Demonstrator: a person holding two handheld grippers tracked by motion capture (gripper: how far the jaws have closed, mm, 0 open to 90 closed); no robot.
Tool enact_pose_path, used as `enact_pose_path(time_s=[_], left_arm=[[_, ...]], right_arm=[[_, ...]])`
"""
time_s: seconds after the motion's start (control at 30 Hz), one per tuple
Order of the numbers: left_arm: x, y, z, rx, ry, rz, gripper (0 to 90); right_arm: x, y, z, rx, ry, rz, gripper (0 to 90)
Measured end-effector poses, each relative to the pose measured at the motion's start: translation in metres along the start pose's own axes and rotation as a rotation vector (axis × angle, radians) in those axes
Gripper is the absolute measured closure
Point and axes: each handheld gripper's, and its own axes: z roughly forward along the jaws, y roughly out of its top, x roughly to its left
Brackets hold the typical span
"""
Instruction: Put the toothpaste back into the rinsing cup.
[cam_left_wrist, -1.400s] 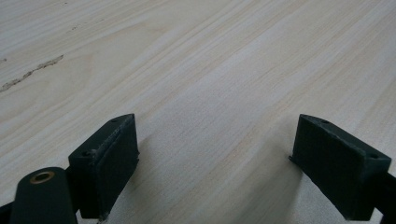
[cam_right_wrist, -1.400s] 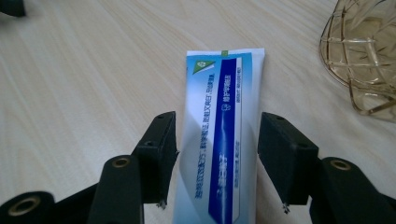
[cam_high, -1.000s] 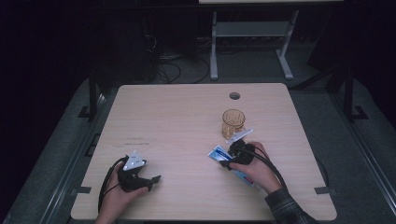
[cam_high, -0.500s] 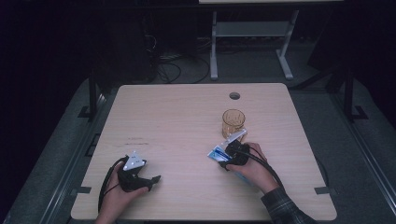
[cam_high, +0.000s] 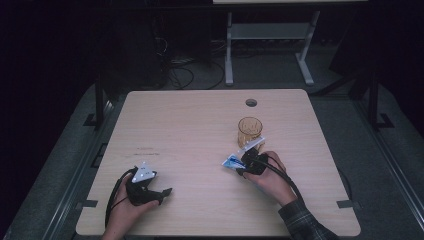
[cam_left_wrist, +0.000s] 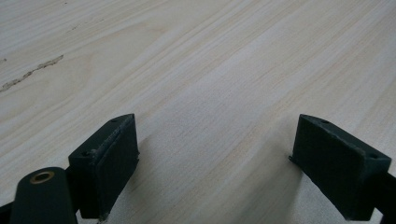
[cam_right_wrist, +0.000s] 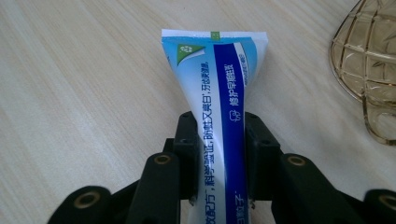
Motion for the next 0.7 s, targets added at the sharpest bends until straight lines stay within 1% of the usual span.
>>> enact_pose_path(time_s=[0.07, 0.1, 0.2, 0.37, 0.4, 0.47, 0.6, 0.67, 0.7], left_arm=[[0.000, 0.000, 0.000, 0.000, 0.000, 0.000, 13.1], [0.000, 0.000, 0.000, 0.000, 0.000, 0.000, 13.1], [0.000, 0.000, 0.000, 0.000, 0.000, 0.000, 13.1], [0.000, 0.000, 0.000, 0.000, 0.000, 0.000, 13.1], [0.000, 0.000, 0.000, 0.000, 0.000, 0.000, 13.1], [0.000, 0.000, 0.000, 0.000, 0.000, 0.000, 13.1], [0.000, 0.000, 0.000, 0.000, 0.000, 0.000, 13.1], [0.000, 0.000, 0.000, 0.000, 0.000, 0.000, 13.1], [0.000, 0.000, 0.000, 0.000, 0.000, 0.000, 13.1]], right_arm=[[-0.002, 0.000, -0.001, -0.005, 0.015, 0.014, 71.5], [-0.002, 0.000, -0.001, -0.005, 0.015, 0.014, 71.5], [-0.005, -0.001, -0.002, -0.013, 0.047, 0.034, 71.9], [-0.004, -0.001, -0.003, -0.015, 0.065, 0.036, 72.1], [-0.004, -0.002, -0.003, -0.021, 0.080, 0.045, 72.1], [-0.004, -0.002, -0.004, -0.025, 0.083, 0.047, 72.2], [-0.004, -0.001, -0.010, -0.046, 0.098, 0.053, 72.3], [-0.005, -0.001, -0.014, -0.067, 0.109, 0.056, 72.4], [-0.005, -0.001, -0.014, -0.067, 0.109, 0.056, 72.4]])
